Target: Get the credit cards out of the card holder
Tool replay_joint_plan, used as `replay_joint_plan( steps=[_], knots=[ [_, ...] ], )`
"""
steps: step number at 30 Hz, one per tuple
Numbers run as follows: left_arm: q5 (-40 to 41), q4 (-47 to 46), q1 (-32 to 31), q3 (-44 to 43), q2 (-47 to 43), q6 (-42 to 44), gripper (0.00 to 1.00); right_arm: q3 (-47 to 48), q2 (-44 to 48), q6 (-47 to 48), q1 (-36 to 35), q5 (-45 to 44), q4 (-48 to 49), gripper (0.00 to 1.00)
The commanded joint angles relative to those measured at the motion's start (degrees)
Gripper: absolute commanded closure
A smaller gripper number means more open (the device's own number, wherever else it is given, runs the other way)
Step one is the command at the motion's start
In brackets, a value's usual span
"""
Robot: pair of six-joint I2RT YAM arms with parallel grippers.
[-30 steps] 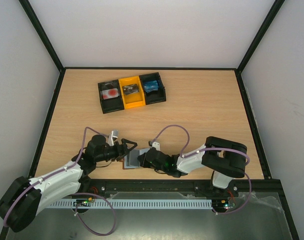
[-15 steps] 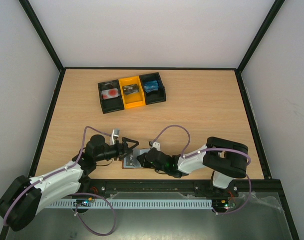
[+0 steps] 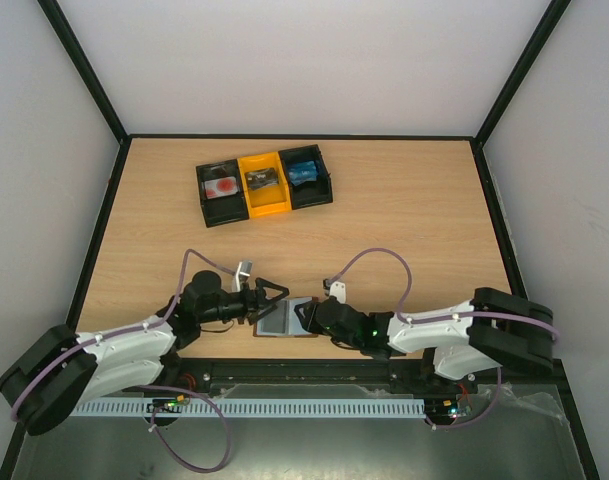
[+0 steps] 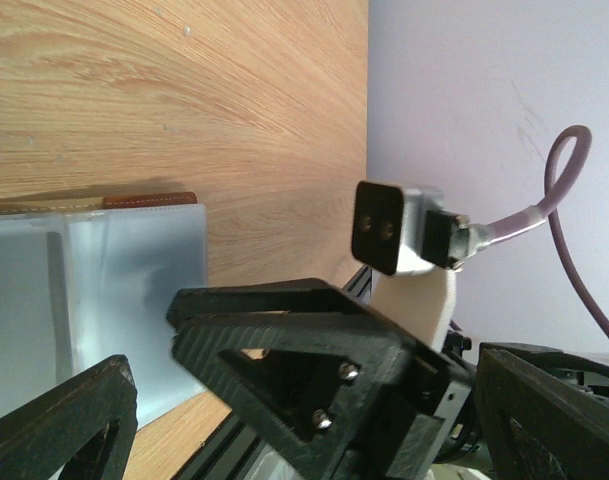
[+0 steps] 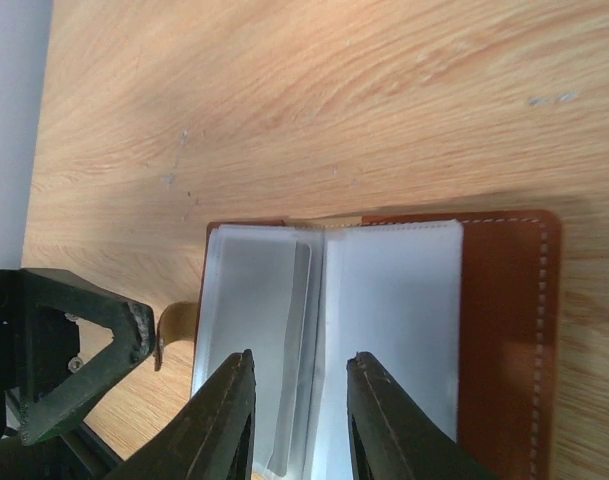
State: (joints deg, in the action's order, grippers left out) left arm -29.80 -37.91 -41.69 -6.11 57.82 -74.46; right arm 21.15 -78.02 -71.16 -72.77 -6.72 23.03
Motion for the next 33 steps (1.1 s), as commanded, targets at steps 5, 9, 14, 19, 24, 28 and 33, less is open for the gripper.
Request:
replay_joint_plan(
  steps=[5,9,14,19,24,28,33],
  knots=[
    [4.5,13.9,4.0,-6.0,-3.2,7.5,0.08,1.3,1.7,1.4,-0.4,-1.3,-3.5,0.73],
    [-0.7,12.2,10.5,-2.0,-5.1,6.6,0.08,3.8,-2.8,1.6,-1.1,2.5,-0.8,0.73],
    [-3.0,12.9,13.1,0.5,-7.0,7.1,0.08,9.8,-9.5,2.5,-2.5,3.0,-4.6,0.74],
    [-3.5,15.8,13.9,0.7,-9.5,8.3,0.07,10.4,-12.6,1.8,-2.6,1.3,-8.0,0.74],
    [-3.8,17.2,13.9,0.2,-10.7,8.8,0.06,9.7,-13.3,1.0,-2.6,-0.1,-9.7,0.77],
    [-5.3,15.4,13.9,0.5,-10.2,8.3,0.06,9.2,-14.8,0.8,-2.6,-0.4,-9.2,0.85],
    [-6.2,13.7,13.9,0.6,-10.3,8.7,0.04,7.8,-15.6,0.2,-2.6,-0.3,-7.2,0.98]
  ],
)
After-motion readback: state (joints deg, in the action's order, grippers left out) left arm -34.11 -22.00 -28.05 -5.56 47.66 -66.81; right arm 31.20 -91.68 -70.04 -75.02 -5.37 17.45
